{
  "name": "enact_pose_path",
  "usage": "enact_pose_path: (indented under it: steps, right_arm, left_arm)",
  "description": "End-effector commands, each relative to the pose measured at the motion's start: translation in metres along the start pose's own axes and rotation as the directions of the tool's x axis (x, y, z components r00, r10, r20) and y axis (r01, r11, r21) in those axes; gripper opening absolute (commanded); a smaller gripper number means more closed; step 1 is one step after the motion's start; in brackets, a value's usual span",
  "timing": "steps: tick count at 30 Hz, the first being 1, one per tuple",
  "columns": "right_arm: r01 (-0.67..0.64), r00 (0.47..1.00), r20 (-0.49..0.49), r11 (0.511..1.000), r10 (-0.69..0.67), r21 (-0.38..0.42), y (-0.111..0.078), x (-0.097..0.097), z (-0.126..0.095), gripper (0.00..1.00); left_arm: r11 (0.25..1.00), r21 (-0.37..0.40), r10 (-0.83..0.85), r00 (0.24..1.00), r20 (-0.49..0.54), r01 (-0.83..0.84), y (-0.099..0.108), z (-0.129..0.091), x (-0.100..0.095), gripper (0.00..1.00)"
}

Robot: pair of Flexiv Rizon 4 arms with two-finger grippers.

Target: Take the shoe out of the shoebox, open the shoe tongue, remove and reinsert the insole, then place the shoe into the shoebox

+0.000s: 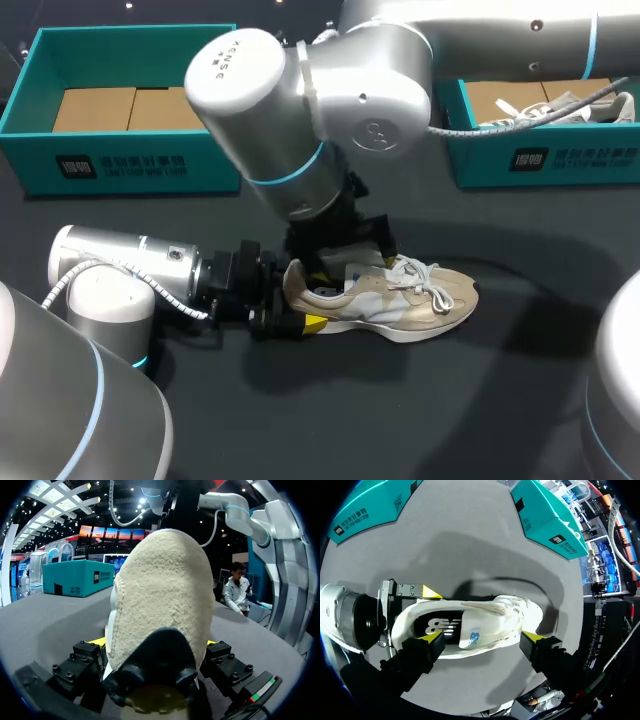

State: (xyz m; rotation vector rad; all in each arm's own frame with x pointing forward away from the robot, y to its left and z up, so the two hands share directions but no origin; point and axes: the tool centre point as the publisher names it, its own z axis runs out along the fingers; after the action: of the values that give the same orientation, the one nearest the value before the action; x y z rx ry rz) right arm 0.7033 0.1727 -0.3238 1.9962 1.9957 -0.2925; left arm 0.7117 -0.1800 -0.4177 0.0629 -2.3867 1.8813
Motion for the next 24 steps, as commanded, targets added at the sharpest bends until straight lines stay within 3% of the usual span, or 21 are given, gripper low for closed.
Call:
enact_pose_path:
  steps: [1,11,24]
  right_arm:
    - [-0.265,0.956,0.125,0.964,0.266,-0.031,-0.004,0.008,0.008,1.00]
    - [-0.308,0.938,0.148,0.949,0.314,-0.060,-0.001,0.003,0.028,1.00]
    - [-0.368,0.918,0.127,0.926,0.376,-0.078,-0.002,-0.028,0.031,1.00]
  left_arm:
    - [1.000,0.000,0.000,1.000,0.003,0.000,0.003,0.000,-0.001,0.00]
    - [1.000,0.000,0.000,1.000,0.003,0.000,0.003,0.000,-0.001,0.00]
    - [1.000,0.000,0.000,1.000,0.003,0.000,0.003,0.000,-0.001,0.00]
